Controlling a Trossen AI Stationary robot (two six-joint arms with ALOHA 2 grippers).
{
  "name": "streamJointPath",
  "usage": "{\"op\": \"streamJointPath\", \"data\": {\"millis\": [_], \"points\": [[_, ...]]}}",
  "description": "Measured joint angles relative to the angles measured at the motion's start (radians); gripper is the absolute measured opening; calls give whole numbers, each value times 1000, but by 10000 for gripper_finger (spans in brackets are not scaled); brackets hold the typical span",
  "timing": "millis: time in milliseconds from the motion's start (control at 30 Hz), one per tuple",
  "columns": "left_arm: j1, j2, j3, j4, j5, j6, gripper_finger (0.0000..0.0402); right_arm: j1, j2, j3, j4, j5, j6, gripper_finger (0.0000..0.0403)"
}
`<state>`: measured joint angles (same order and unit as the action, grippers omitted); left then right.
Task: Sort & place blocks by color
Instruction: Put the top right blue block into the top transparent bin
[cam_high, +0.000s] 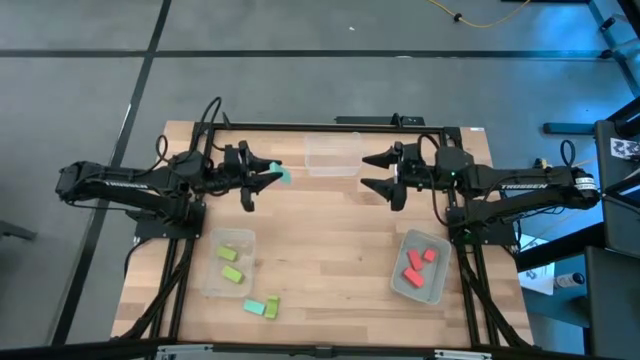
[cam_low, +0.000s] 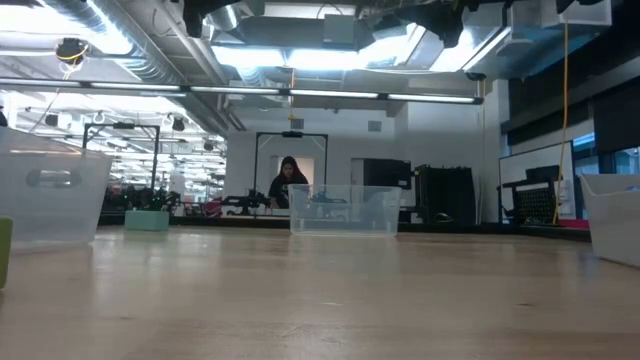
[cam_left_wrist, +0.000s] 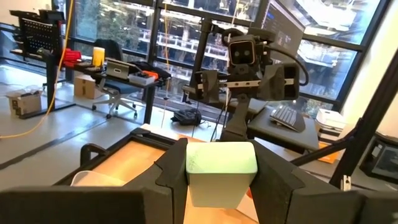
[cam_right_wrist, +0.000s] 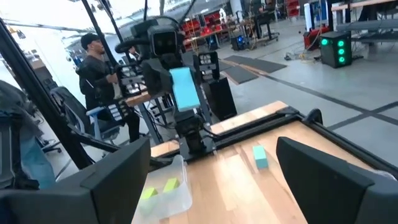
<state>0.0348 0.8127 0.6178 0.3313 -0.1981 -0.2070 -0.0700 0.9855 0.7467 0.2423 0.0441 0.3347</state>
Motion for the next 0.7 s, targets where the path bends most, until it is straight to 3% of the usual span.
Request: {"op": "streamJointPath", "data": {"millis": [167,333,533,700], "points": [[26,24,9,-5,-6,-19,120,0,0,0,29,0,2,351],[113,138,102,-94,34,-27,120,1,1,0,39,27,5,351],[298,408,302,-273,254,11,120,0,1,0,38,93,30,351],[405,671,484,-358,284,99,120,0,1,0,37,126,31,351]]}}
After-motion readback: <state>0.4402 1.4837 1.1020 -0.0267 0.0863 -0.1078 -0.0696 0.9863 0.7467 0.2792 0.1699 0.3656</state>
